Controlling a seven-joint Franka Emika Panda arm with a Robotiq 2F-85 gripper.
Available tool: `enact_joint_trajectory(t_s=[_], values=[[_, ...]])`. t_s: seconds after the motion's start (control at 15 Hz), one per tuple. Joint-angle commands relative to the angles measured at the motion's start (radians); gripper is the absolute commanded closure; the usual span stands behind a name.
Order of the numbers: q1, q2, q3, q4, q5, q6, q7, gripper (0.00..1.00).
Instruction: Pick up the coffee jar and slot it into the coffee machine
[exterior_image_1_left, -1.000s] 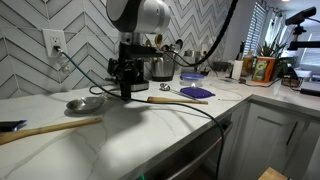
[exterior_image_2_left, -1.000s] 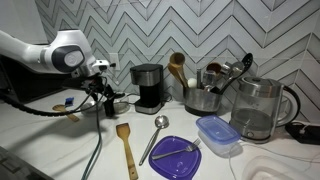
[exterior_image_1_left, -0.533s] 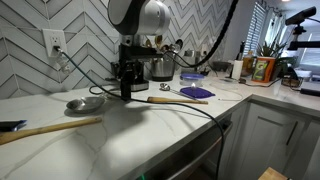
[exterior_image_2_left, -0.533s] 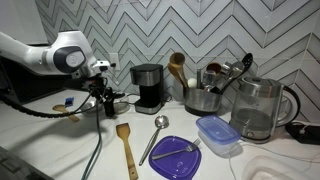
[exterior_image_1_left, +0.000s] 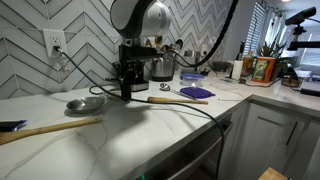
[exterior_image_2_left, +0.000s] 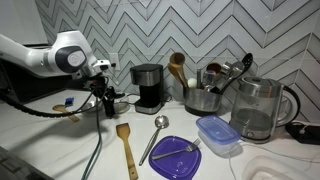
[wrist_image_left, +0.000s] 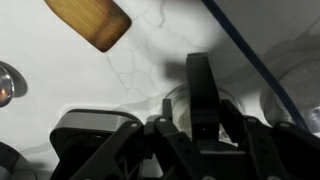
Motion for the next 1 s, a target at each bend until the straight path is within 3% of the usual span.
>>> enact_joint_trajectory(t_s=[0.0, 0.73, 0.93], values=[[0.003, 0.017, -0.004, 0.007, -0.045, 0.044, 0.033, 0.45], [0.01, 0.052, 0.0, 0.022, -0.005, 0.069, -0.041, 0.49], [0.01, 0.055, 0.0, 0.023, -0.005, 0.07, -0.05, 0.59]])
